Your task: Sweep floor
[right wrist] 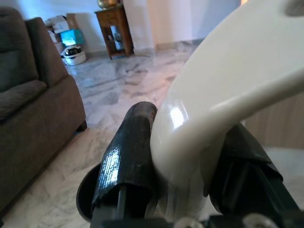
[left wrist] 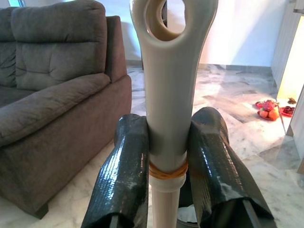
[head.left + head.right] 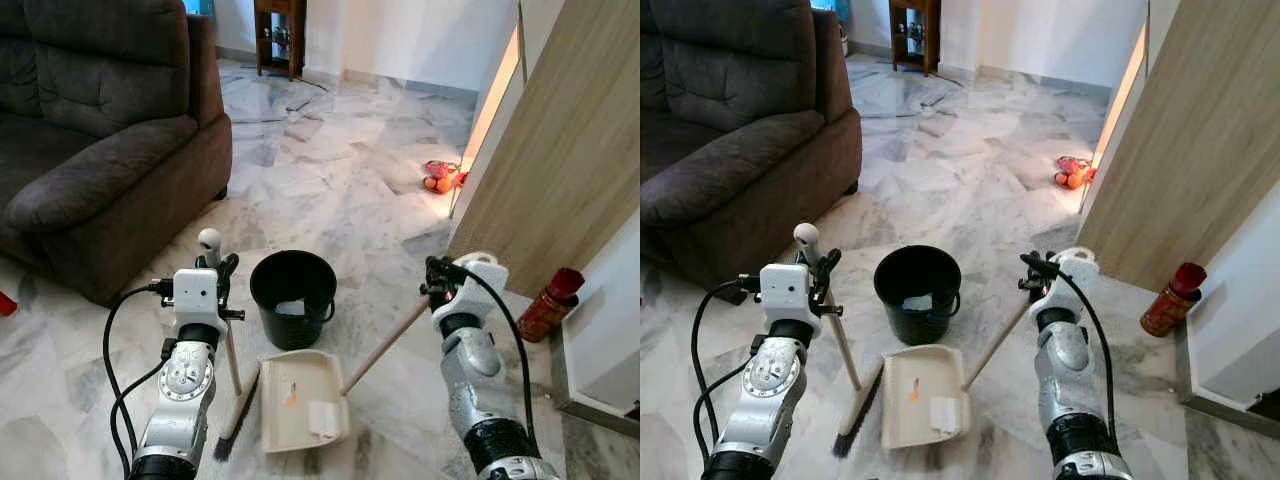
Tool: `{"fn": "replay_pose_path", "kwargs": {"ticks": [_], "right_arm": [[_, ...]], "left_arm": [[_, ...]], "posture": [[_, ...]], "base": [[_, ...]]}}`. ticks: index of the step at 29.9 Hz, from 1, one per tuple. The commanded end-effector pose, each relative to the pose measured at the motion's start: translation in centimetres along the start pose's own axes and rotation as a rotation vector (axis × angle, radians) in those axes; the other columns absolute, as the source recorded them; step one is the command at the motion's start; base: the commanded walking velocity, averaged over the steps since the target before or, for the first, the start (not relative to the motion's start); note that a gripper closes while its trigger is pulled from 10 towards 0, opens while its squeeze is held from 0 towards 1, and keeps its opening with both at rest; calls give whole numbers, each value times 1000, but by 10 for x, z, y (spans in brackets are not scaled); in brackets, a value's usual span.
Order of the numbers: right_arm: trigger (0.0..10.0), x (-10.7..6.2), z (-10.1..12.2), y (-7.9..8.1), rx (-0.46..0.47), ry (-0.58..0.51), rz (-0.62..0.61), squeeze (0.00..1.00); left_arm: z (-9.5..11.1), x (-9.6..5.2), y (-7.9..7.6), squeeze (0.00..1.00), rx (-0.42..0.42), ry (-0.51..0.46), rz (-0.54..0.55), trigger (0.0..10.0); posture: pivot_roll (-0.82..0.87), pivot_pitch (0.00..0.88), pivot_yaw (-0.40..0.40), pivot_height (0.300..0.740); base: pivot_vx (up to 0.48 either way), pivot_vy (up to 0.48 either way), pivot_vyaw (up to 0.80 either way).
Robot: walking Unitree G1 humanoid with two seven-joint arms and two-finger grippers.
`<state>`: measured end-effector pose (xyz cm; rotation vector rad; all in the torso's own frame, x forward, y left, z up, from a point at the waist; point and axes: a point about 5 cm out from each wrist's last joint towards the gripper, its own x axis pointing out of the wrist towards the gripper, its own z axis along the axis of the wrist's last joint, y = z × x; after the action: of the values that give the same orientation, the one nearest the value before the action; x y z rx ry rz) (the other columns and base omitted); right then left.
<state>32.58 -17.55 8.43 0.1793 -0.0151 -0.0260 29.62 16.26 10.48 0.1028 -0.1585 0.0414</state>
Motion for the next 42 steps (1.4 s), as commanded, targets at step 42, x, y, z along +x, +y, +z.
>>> {"fn": "replay_pose_path", "kwargs": {"ticks": [42], "right_arm": [[10000, -23, 149, 24, -86, -307, 341, 0]], "left_arm": [[11, 6, -1, 0, -8, -54, -6, 10000]], "posture": [[37, 0, -40, 740]], "base": [[0, 0, 0]]}}
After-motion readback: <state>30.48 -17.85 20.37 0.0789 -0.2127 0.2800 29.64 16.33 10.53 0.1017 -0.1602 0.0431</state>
